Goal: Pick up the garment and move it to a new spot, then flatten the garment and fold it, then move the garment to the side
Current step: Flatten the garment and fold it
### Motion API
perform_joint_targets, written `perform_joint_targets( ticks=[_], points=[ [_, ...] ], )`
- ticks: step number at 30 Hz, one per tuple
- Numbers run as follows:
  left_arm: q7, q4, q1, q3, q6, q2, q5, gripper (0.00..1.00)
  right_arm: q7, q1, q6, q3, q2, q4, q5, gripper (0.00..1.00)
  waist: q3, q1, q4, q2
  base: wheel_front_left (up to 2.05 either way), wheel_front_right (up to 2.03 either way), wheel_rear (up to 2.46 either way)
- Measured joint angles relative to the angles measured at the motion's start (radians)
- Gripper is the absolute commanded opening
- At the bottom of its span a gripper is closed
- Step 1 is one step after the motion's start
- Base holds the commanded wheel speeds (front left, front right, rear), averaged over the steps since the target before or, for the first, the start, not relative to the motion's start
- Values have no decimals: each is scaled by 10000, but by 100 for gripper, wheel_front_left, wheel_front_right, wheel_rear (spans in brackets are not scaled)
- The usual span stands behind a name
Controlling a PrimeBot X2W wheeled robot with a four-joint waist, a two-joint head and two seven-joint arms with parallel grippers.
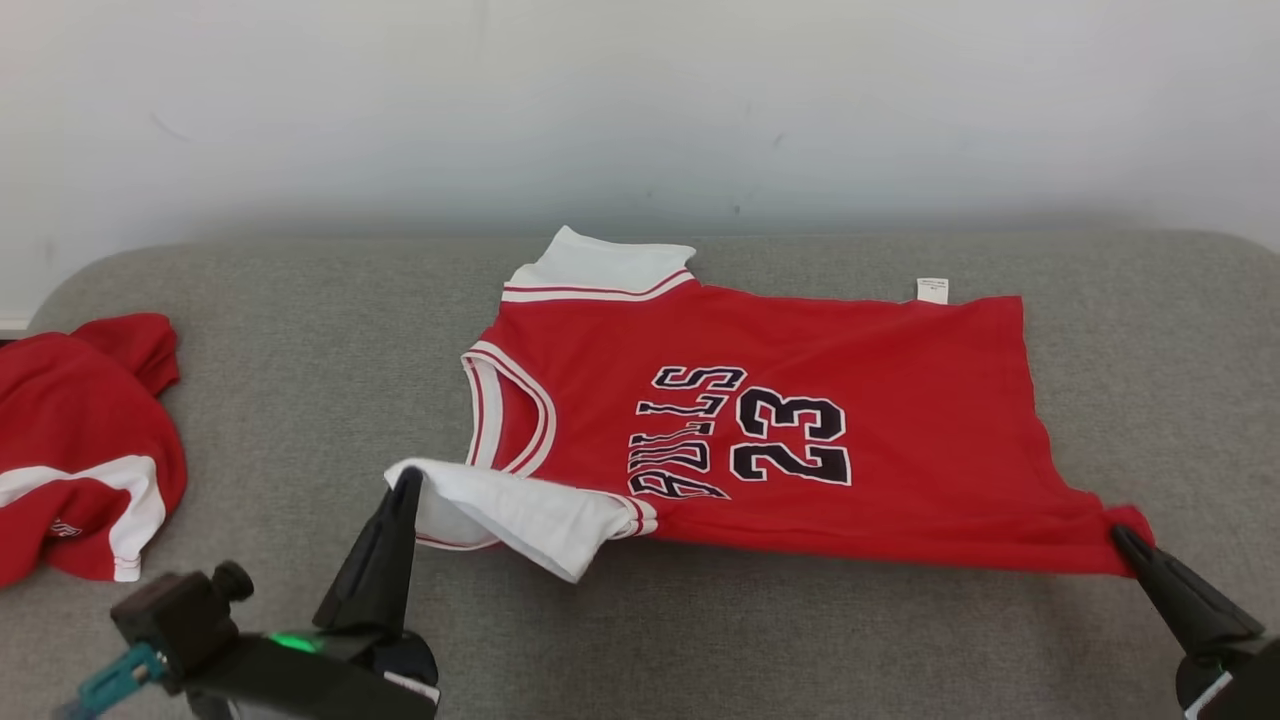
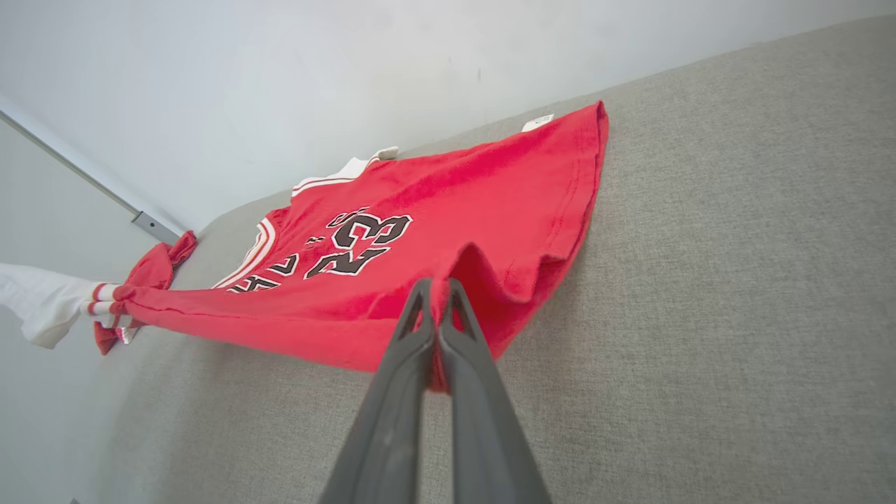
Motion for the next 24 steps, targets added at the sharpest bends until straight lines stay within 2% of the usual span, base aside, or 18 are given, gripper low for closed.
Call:
perform_joint_targets(
  ticks=[6, 14, 19, 24],
  points=[
    [462, 830, -1125, -29, -412, -115, -314, 0, 880, -1040, 0, -134, 472, 673, -299, 0, 237, 0, -182, 0, 0, 0, 0],
    [1058, 3237, -3112, -134, -1281, -92, -378, 0, 2054, -2912, 0, 267, 1392, 2253, -878, 0, 722, 2, -365, 0, 0, 0, 0],
    [1335, 4777, -3959, 54, -1860, -372, -1064, 0, 2334, -3959, 0, 669, 1877, 3168, -1143, 0, 928, 2, -538, 0, 0, 0, 0],
    [1528, 6075, -4975, -73, -2205, -453, -1087, 0, 2502, -4828, 0, 1162, 2180, 3988, -1210, 0, 1144, 2, -686, 1, 0, 0, 0]
  ],
)
